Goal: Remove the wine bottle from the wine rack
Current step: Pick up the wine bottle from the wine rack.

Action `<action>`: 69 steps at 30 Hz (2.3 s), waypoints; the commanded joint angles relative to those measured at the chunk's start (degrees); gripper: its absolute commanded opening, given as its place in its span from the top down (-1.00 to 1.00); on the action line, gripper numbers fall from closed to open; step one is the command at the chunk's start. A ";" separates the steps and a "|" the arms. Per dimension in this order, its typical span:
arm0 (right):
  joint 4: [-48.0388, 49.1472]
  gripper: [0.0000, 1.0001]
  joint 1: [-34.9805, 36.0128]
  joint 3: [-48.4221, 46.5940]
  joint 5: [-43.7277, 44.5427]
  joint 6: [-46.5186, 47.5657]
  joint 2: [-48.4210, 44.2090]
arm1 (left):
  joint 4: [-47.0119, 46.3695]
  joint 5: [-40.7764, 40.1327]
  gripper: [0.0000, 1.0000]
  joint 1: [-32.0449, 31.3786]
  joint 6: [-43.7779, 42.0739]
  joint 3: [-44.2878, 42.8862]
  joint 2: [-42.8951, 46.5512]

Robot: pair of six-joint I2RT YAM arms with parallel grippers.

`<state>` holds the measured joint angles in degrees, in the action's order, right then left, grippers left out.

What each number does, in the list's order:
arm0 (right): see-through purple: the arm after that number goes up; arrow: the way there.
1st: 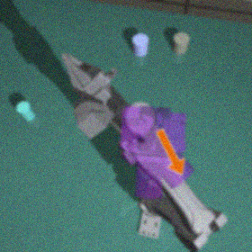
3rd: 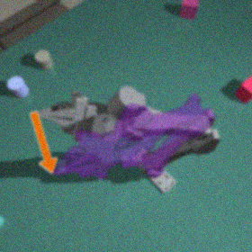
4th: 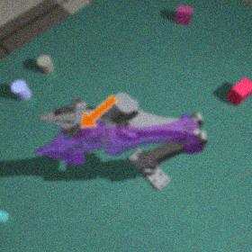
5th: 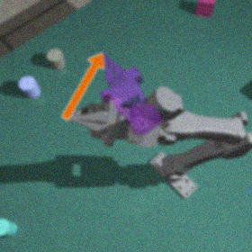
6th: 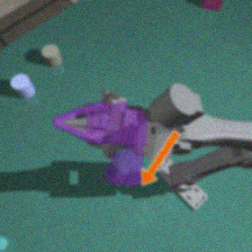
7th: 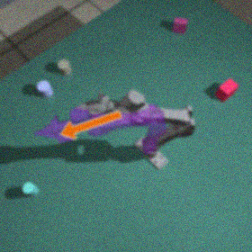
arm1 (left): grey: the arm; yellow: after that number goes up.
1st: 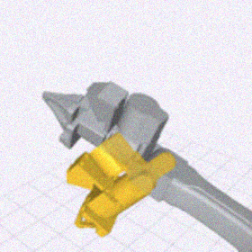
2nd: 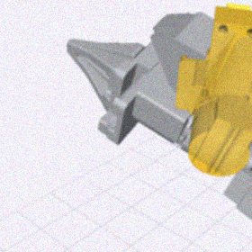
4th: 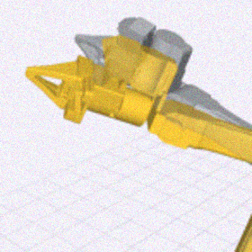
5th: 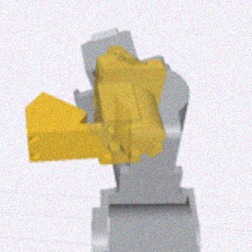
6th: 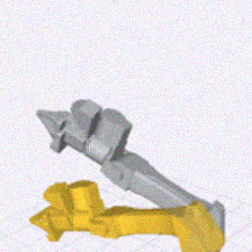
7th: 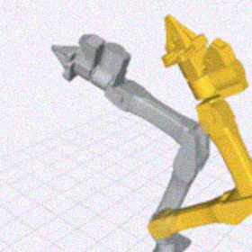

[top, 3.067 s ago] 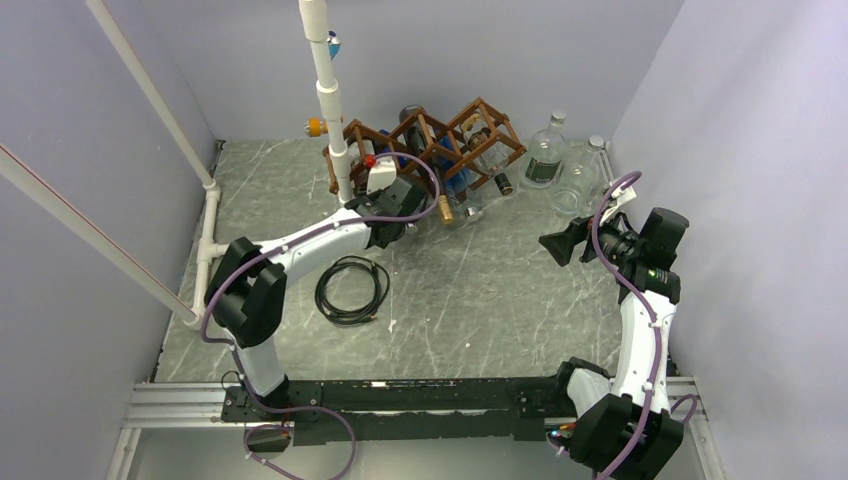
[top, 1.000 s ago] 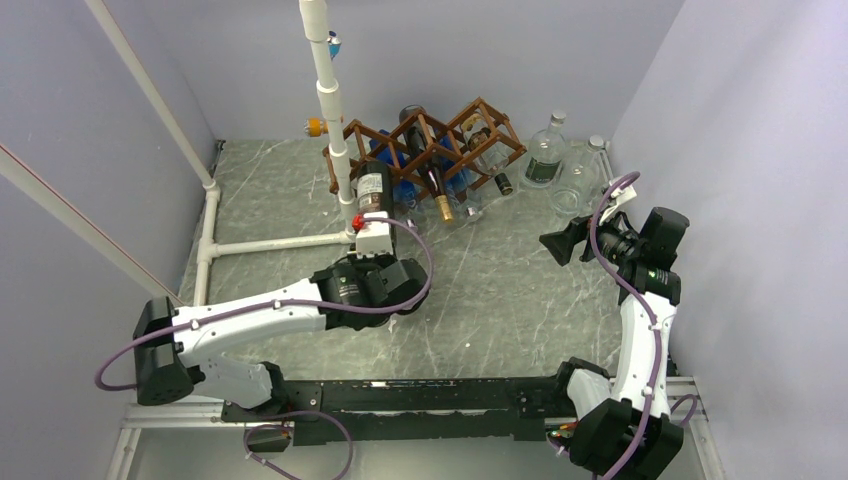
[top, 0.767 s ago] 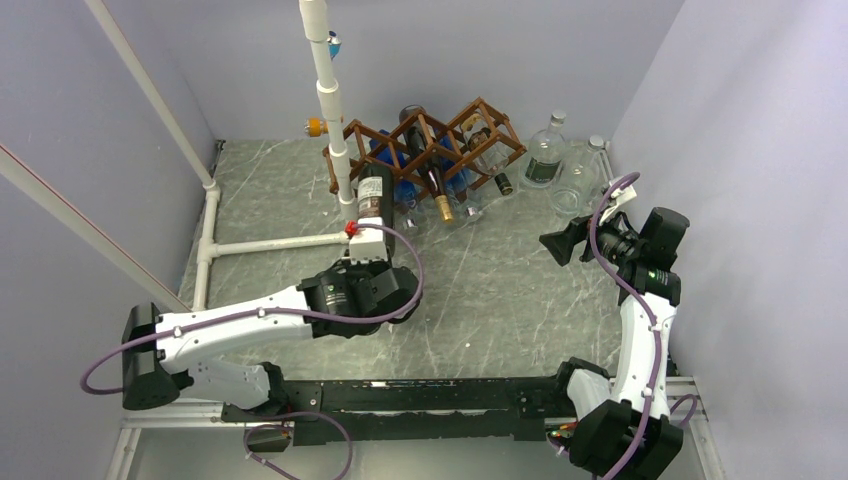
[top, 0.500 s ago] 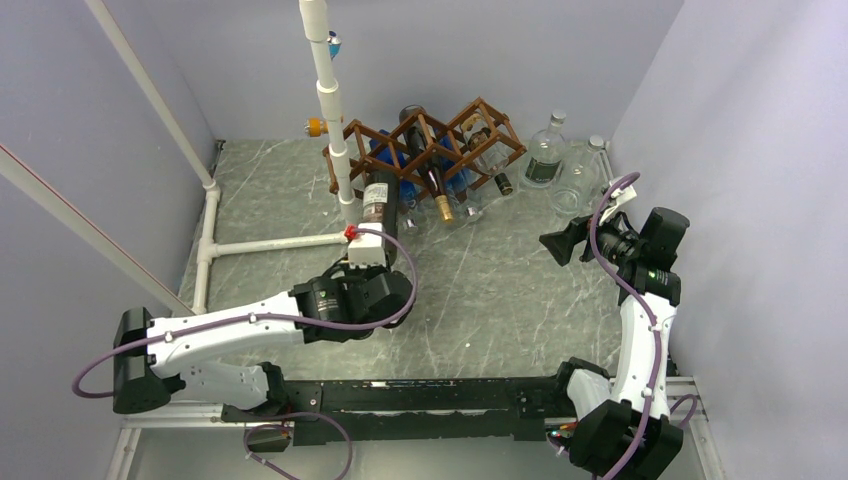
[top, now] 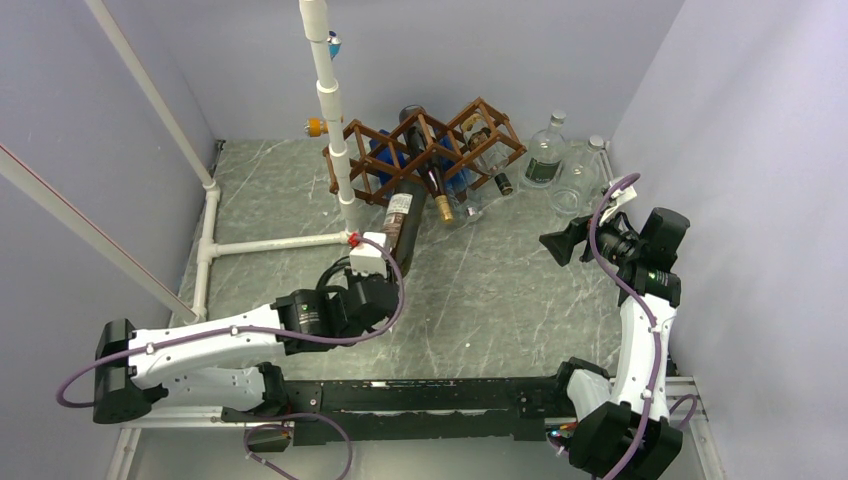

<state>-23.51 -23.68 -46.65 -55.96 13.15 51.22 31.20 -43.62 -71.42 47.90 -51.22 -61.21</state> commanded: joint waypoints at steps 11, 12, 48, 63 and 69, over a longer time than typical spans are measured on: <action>2.07 -0.99 0.22 -0.98 -0.53 1.09 -1.03 | -17.48 8.82 1.00 -0.39 -8.13 1.10 3.09; 2.11 -0.99 0.22 -0.92 -0.56 1.17 -1.03 | -17.75 9.60 1.00 -0.39 -8.50 0.92 2.69; 2.66 -0.99 0.22 0.28 -4.33 2.19 -0.69 | -16.55 33.21 1.00 4.47 -10.76 -5.39 -9.14; 1.92 -0.99 1.17 2.15 -11.69 7.20 -0.09 | -18.18 45.28 1.00 10.00 -9.22 -4.84 -11.56; -2.45 -0.99 3.63 2.38 -15.25 15.87 0.87 | -19.43 50.10 1.00 11.65 -8.74 -4.73 -13.32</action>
<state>-23.79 -21.63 -44.49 -66.46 21.10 51.70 21.30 2.09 -60.77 38.65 -52.53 -74.83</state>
